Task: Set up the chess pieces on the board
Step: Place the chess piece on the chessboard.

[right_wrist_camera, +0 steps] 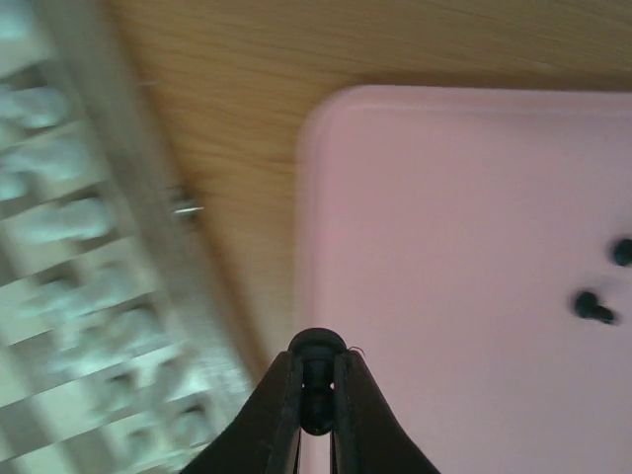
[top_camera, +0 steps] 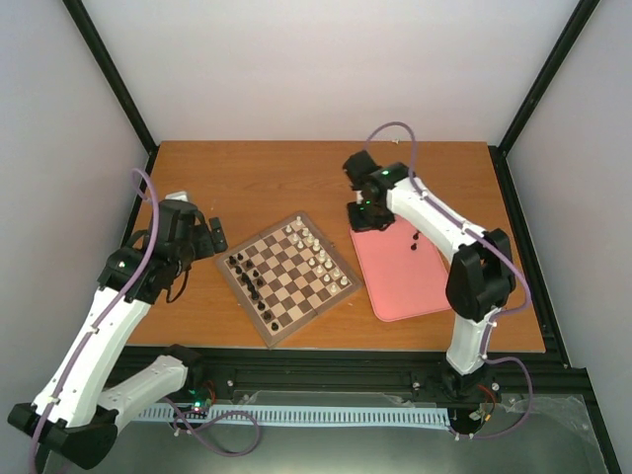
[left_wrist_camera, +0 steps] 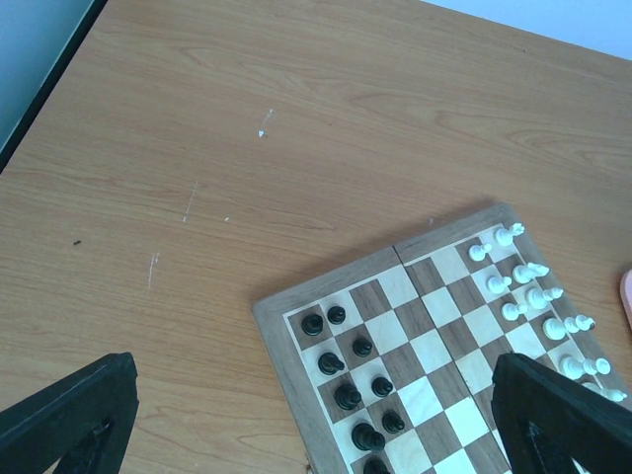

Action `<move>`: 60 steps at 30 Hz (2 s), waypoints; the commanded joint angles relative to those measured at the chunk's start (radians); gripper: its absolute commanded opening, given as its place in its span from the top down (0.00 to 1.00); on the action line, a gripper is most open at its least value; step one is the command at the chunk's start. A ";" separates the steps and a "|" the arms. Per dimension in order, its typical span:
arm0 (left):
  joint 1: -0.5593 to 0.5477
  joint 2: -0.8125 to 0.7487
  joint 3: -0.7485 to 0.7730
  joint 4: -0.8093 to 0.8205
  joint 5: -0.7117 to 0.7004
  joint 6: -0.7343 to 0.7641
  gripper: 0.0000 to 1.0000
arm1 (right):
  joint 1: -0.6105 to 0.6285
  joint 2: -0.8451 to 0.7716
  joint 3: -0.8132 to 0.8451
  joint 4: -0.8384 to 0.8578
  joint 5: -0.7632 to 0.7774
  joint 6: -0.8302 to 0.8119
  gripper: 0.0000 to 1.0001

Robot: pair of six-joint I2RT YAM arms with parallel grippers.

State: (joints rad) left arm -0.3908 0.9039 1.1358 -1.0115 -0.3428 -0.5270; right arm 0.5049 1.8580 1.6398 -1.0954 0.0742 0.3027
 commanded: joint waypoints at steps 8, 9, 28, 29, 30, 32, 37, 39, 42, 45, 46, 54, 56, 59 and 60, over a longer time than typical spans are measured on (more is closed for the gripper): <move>-0.005 -0.084 0.004 -0.036 0.013 0.028 0.00 | 0.416 0.203 0.323 -0.093 -0.097 0.155 0.95; -0.005 -0.093 0.005 -0.042 0.010 0.029 0.00 | 0.441 0.227 0.349 -0.095 -0.105 0.157 0.95; -0.005 -0.206 0.002 -0.120 -0.054 0.033 0.00 | 0.588 0.441 0.480 -0.091 -0.193 0.160 0.95; -0.005 -0.206 0.002 -0.120 -0.057 0.033 0.00 | 0.587 0.447 0.483 -0.092 -0.194 0.159 0.95; -0.005 -0.206 0.001 -0.121 -0.058 0.034 0.00 | 0.588 0.453 0.484 -0.089 -0.196 0.157 0.95; -0.005 -0.206 0.000 -0.118 -0.056 0.037 0.00 | 0.589 0.470 0.495 -0.092 -0.198 0.153 0.95; -0.004 -0.204 0.001 -0.116 -0.061 0.041 0.00 | 0.589 0.496 0.529 -0.104 -0.198 0.154 0.95; -0.005 -0.204 -0.001 -0.113 -0.062 0.042 0.00 | 0.590 0.504 0.535 -0.106 -0.201 0.152 0.94; -0.005 -0.207 -0.001 -0.110 -0.069 0.047 0.00 | 0.589 0.518 0.537 -0.115 -0.206 0.150 0.94; -0.005 -0.207 0.002 -0.110 -0.073 0.053 0.00 | 0.589 0.525 0.538 -0.115 -0.208 0.149 0.94; -0.005 -0.207 0.003 -0.111 -0.074 0.053 0.00 | 0.590 0.526 0.538 -0.115 -0.210 0.149 0.94; -0.005 -0.210 0.035 -0.115 -0.083 0.048 0.00 | 0.589 0.544 0.569 -0.118 -0.220 0.141 0.94; -0.005 -0.208 0.040 -0.116 -0.083 0.048 0.00 | 0.589 0.549 0.573 -0.118 -0.217 0.140 0.94; -0.005 -0.208 0.041 -0.116 -0.083 0.050 0.00 | 0.589 0.557 0.584 -0.124 -0.217 0.139 0.94; -0.005 -0.208 0.041 -0.117 -0.083 0.050 0.00 | 0.589 0.559 0.589 -0.127 -0.215 0.139 0.94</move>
State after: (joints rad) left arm -0.3908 0.7017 1.1400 -1.1191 -0.4133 -0.4953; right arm 1.0824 2.3974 2.1834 -1.2030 -0.1398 0.4496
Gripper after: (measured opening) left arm 0.998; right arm 0.073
